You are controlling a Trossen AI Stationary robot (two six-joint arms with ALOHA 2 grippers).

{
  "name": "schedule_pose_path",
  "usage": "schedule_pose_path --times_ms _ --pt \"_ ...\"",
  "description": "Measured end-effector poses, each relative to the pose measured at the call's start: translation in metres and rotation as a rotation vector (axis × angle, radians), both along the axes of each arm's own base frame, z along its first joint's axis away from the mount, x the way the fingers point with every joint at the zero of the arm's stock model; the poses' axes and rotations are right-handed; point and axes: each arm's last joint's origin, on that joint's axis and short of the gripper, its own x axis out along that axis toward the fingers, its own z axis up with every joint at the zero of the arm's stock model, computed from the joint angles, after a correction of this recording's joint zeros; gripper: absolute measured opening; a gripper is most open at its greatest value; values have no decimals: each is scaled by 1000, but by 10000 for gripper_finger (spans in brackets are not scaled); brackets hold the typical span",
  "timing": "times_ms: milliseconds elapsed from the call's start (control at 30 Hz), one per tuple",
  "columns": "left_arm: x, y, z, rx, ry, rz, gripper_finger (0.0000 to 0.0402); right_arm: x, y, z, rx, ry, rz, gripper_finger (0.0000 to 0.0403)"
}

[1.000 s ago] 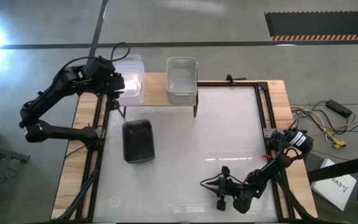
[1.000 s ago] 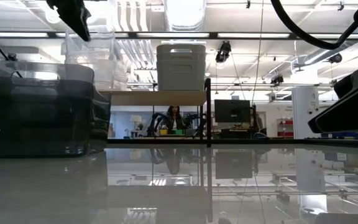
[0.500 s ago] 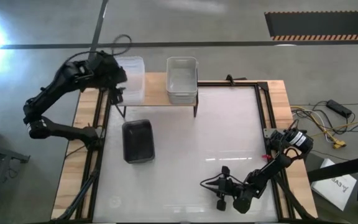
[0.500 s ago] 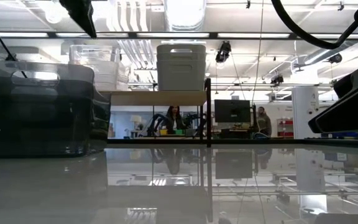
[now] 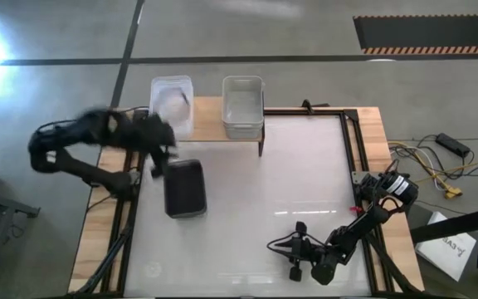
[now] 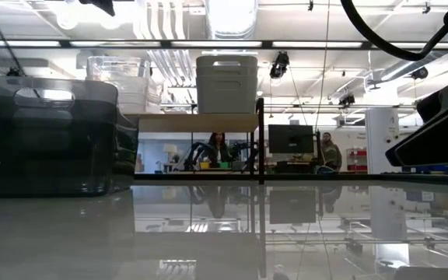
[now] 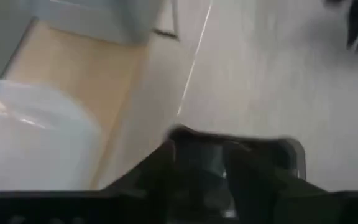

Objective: Stack baskets on shelf by color
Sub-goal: Put the stacked black bins under the shelf

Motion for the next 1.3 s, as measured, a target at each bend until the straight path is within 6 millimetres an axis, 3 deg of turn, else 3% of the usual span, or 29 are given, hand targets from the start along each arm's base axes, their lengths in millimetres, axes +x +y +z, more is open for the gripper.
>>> schedule_pose_path --times_ms 100,267,433,533,700,833,1067,1300 --pt "17 -44 -29 30 90 -68 74 0 0 0 -2 0 1 59" --pt "27 -134 -71 -55 173 -165 8 0 0 0 -27 6 11 59" --pt "32 -209 -118 -31 186 -119 8 0 0 0 -40 7 17 59" --pt "43 -231 -154 -4 233 8 8 0 0 0 -40 6 15 59" --pt "65 -241 -207 29 280 252 8 0 0 0 -46 7 19 59" --pt "71 -231 -233 80 285 378 8 1 -1 0 -69 11 25 59" --pt "73 -202 -245 158 169 526 8 3 -3 0 -87 14 25 59" --pt "69 -162 -258 310 217 589 8 3 -3 0 -86 14 25 59"
